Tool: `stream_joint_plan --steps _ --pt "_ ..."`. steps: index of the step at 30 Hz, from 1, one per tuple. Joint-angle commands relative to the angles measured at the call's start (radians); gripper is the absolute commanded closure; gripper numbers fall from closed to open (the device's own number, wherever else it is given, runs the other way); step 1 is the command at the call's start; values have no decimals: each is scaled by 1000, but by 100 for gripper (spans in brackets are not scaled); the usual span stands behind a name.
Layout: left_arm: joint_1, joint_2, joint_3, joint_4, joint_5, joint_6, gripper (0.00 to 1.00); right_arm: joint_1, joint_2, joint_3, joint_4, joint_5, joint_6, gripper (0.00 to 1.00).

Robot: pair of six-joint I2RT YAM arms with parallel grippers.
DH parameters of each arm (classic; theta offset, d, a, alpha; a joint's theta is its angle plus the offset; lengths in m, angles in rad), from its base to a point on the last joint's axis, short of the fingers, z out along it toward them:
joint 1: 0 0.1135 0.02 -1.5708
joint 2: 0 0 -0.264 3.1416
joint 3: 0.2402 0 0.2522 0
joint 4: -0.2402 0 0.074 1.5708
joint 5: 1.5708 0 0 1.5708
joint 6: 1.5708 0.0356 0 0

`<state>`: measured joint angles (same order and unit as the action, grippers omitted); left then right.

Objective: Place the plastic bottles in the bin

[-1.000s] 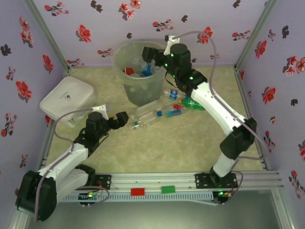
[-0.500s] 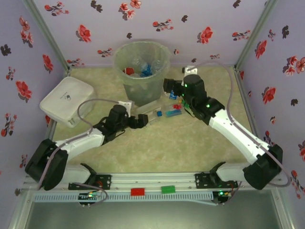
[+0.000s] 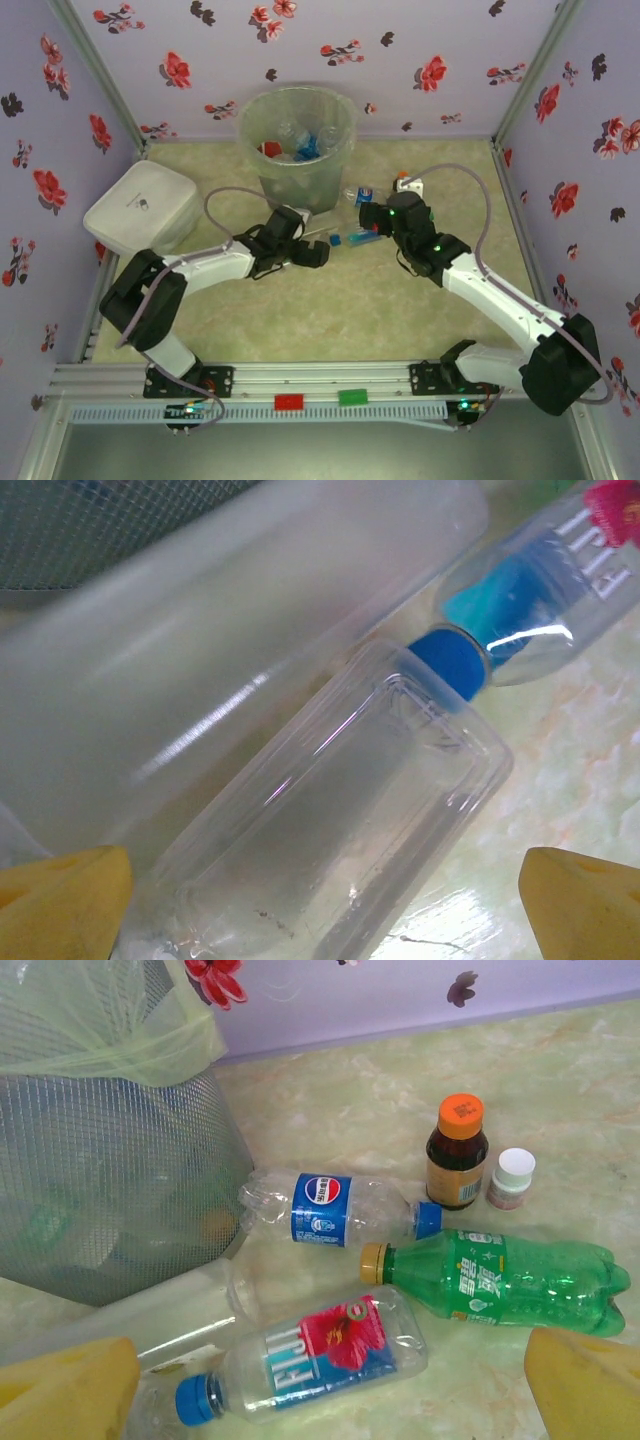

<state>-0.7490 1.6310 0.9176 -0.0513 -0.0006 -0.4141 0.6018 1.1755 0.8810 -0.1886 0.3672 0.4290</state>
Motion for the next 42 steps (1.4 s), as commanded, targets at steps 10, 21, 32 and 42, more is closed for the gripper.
stream_joint_plan --steps 10,21,32,42 --pt "-78 40 36 -95 -4 60 1 -12 -4 -38 15 24 59 0" --pt "-105 90 63 -103 -24 58 4 -13 36 -35 -9 -8 89 0" --pt "-106 164 142 -134 -61 113 11 -15 -40 -100 1 -57 86 1" --pt "-106 203 145 -142 -83 126 27 -20 -61 -100 -8 -70 91 0"
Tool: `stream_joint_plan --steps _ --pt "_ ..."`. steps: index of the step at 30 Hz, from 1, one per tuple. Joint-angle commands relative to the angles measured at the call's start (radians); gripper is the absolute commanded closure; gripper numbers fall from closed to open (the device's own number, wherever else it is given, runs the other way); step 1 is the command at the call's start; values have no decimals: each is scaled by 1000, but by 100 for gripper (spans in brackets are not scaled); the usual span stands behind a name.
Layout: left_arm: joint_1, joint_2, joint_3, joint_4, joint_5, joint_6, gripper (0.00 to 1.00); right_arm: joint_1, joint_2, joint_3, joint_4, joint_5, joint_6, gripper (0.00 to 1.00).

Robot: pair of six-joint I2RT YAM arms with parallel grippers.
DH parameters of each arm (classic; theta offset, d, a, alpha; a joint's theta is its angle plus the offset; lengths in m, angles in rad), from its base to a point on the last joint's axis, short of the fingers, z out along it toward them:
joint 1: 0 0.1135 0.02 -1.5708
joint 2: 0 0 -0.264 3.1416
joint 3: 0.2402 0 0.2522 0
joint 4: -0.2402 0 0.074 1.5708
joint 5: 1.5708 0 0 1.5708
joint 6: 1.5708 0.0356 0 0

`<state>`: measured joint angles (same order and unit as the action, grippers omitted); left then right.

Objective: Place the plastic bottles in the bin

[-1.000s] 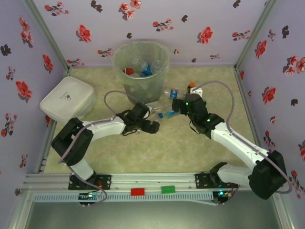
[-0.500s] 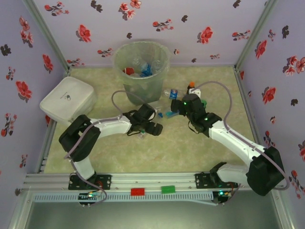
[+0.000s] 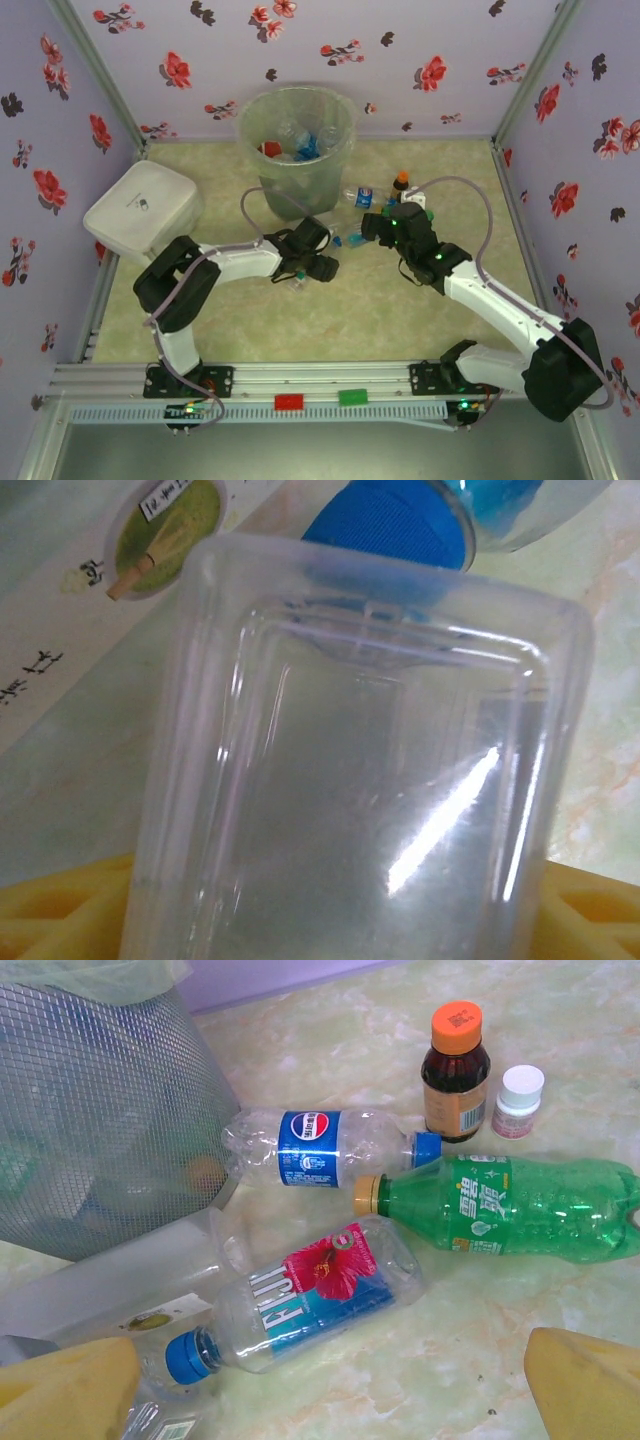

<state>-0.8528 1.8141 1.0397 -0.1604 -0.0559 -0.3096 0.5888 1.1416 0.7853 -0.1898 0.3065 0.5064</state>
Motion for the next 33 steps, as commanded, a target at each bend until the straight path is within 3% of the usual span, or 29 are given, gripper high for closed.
stream_joint_plan --steps 1,4,10,23,28,33 --pt "-3 20 25 -34 -27 21 30 -6 -29 -6 -7 -9 12 0" --pt "-8 2 21 -36 -28 22 43 -7 -26 -8 -4 -15 14 1" --pt "-26 -127 -35 -12 -28 11 51 -9 -15 -17 15 11 35 0" --pt "-22 -676 -212 110 -28 6 54 -14 56 -24 98 -18 77 1" --pt "12 -781 -136 122 -29 52 56 -15 89 -27 125 -51 101 0" --pt "84 -770 -6 146 -12 96 57 -15 116 -29 153 -113 106 0"
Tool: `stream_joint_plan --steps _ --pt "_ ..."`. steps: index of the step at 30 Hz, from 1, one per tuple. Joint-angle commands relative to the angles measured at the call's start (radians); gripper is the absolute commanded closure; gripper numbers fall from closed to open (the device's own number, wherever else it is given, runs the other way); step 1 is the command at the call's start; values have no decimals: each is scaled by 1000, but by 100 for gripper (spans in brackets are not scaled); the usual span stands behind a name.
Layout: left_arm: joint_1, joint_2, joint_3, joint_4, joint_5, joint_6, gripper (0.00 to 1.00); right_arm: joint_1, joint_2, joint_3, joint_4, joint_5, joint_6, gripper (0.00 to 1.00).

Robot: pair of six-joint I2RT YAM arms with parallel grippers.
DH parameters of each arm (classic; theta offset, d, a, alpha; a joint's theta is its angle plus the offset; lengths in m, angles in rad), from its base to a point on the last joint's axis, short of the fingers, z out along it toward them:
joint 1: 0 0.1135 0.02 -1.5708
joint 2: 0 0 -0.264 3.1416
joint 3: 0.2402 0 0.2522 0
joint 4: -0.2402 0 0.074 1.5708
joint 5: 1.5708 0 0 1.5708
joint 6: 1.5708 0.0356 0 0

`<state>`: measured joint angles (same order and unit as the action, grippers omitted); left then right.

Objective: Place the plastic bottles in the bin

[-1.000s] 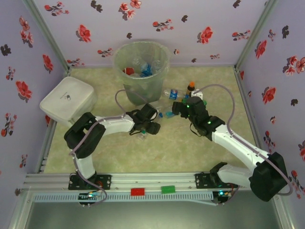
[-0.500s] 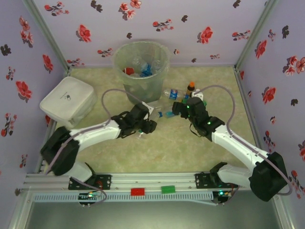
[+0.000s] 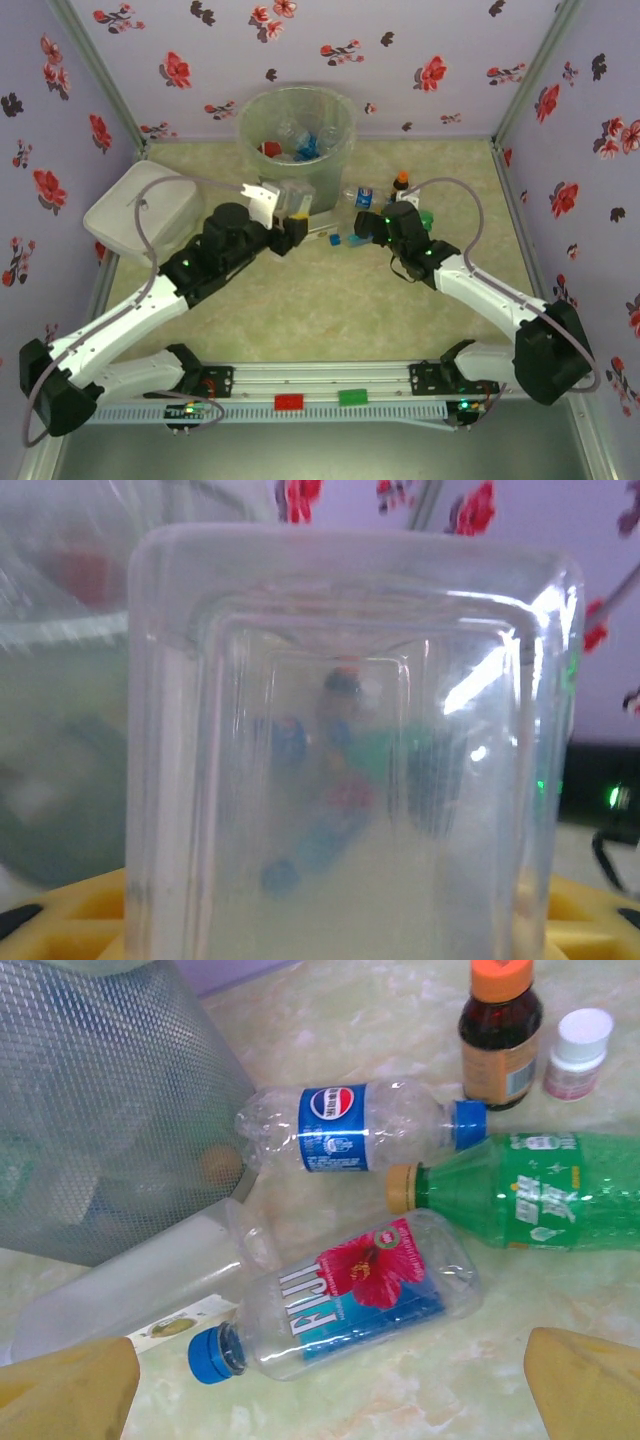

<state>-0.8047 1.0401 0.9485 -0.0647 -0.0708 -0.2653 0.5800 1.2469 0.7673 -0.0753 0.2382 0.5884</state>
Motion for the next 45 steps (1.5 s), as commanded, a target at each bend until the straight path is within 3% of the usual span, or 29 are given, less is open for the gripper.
stream_joint_plan --steps 1,9,13,18,27,31,35,37,45 --pt "60 22 125 36 23 56 57 -6 14 -11 42 -55 24 0" --pt "231 254 487 -117 143 131 58 -8 -2 -15 5 -54 6 0" --pt "293 427 727 -283 163 194 58 -8 -38 -37 -11 -30 4 1" --pt "337 648 1018 -491 164 280 57 -12 -83 -77 -11 2 7 0" --pt "354 911 1324 -594 156 389 57 -19 -107 -94 -39 11 6 0" --pt "355 1036 1498 -690 155 403 48 -20 -136 -104 -49 23 9 0" --pt "354 1110 1613 -759 141 378 17 -24 -170 -97 -82 63 -30 0" --pt "354 1099 1609 -749 141 366 8 -29 -184 -87 -107 90 -58 1" --pt "349 909 1387 -592 141 302 2 -83 -176 -35 -146 141 -142 0"
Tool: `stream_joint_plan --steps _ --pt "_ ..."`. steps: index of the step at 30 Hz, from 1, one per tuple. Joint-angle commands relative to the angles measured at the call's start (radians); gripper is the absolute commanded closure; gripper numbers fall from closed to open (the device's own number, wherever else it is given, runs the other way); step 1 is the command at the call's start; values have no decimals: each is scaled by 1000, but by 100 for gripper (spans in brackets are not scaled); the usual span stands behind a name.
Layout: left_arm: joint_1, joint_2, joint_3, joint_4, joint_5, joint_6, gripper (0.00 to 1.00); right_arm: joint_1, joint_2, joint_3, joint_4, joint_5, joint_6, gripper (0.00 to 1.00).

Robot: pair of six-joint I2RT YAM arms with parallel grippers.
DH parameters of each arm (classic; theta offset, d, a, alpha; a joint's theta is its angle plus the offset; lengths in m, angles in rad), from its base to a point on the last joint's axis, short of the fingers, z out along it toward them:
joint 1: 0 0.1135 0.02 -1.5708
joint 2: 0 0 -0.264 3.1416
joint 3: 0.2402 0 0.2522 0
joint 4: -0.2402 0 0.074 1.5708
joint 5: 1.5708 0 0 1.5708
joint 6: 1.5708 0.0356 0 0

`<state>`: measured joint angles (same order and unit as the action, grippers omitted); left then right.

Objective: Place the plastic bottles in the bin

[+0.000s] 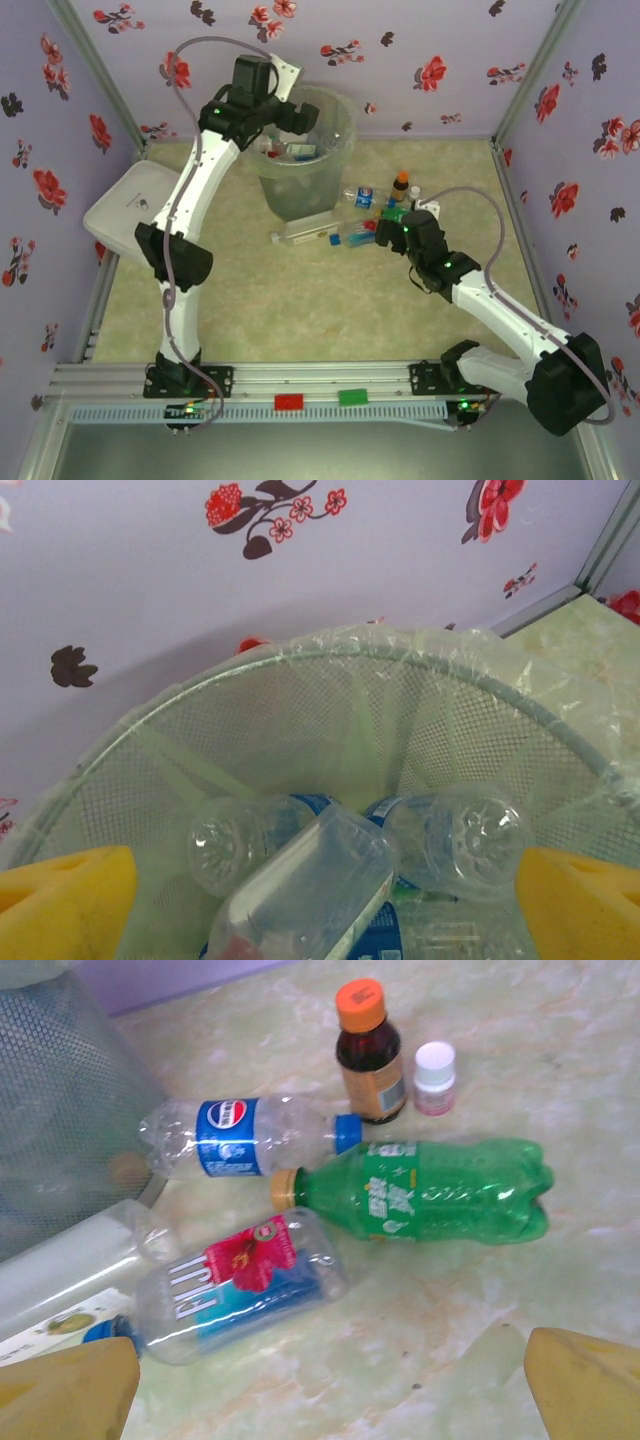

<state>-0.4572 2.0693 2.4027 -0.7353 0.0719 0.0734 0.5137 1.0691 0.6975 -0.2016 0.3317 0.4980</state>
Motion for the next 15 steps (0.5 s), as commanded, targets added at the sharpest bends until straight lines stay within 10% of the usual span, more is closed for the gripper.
stream_joint_plan --steps 1,15 --pt "-4 -163 -125 119 -1 -41 1 -26 10 38 -14 47 -65 0" --pt "-22 -767 -1184 865 -17 -375 0 -194 298 202 51 -200 -351 1"
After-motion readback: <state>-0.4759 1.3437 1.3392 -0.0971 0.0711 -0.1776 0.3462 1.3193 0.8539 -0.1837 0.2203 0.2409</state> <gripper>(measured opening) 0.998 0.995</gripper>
